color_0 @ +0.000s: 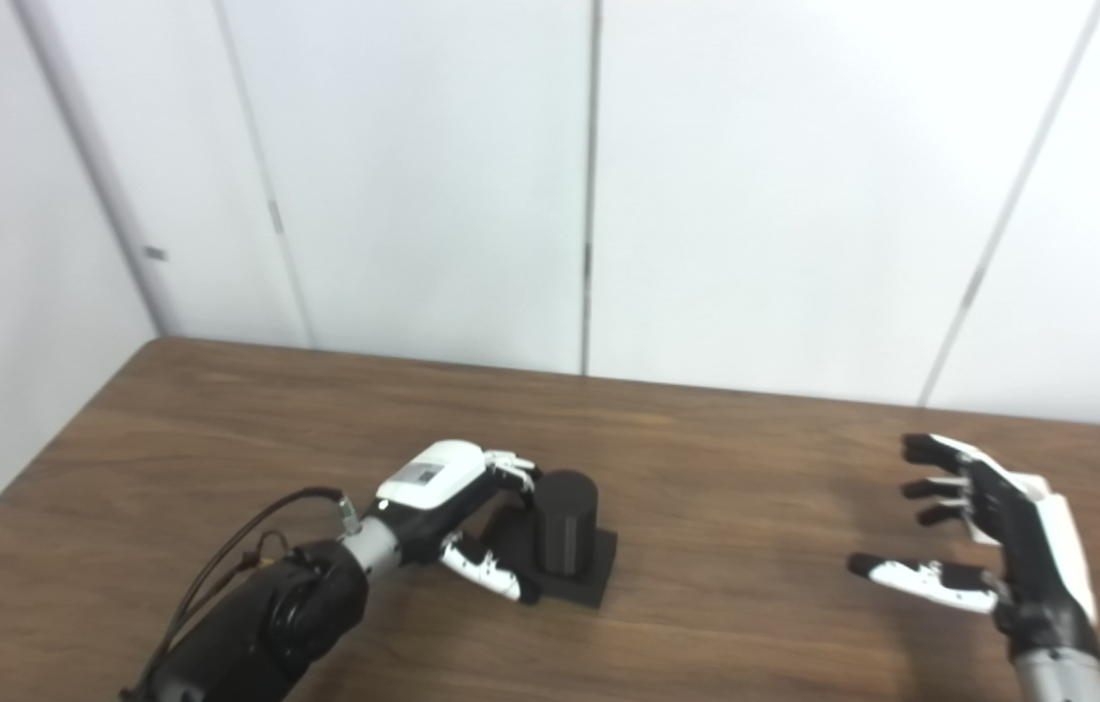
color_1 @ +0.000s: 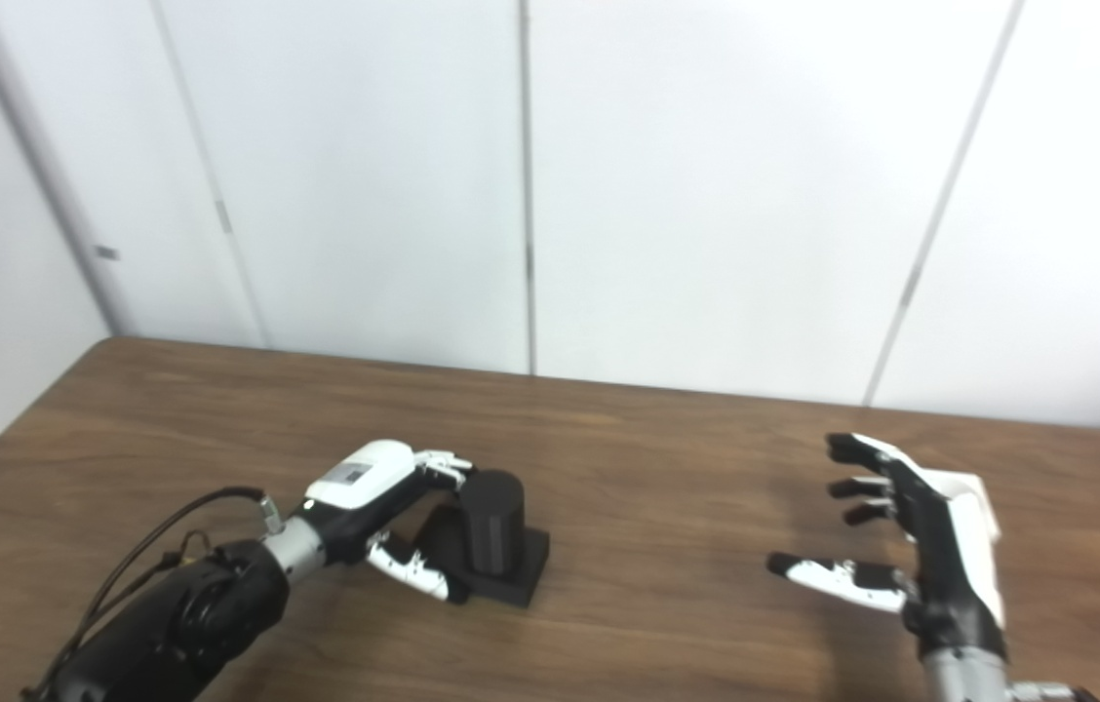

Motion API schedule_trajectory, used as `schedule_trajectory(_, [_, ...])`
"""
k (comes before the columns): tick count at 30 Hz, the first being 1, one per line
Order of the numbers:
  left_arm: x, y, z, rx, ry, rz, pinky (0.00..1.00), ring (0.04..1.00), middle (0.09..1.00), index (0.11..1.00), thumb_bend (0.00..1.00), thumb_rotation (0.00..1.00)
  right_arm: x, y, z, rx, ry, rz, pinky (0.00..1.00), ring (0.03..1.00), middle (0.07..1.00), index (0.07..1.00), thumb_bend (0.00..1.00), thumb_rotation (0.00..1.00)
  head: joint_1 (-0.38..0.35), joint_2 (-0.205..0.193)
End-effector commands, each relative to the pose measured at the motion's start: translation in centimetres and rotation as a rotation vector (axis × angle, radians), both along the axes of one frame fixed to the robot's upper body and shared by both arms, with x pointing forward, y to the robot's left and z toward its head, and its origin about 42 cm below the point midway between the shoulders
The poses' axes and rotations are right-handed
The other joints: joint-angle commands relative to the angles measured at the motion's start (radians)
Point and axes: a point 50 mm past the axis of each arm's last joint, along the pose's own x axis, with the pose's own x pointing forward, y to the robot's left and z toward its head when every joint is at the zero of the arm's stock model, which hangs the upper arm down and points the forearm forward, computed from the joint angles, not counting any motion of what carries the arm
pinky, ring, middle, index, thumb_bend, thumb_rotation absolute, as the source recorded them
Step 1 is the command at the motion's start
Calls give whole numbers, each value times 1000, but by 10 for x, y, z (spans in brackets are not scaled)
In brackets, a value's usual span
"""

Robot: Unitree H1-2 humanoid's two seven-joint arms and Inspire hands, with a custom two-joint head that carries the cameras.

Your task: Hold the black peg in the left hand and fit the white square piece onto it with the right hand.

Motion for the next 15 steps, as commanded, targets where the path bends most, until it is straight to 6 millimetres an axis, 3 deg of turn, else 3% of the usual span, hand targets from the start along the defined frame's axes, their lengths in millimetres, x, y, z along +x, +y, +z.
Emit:
schedule_trajectory(1, [-13, -23, -14, 80, 45, -129, 847, 892, 843, 490, 522, 73, 10, 6, 23, 3, -120, 26, 510, 626, 739, 743, 559, 10, -18, 7])
schedule_trajectory(15, [-16, -59, -25, 361, 7, -287, 829, 892, 864, 492, 521, 77, 12, 12, 24, -12, -136, 18, 495, 629, 744, 743, 543, 55, -119, 11])
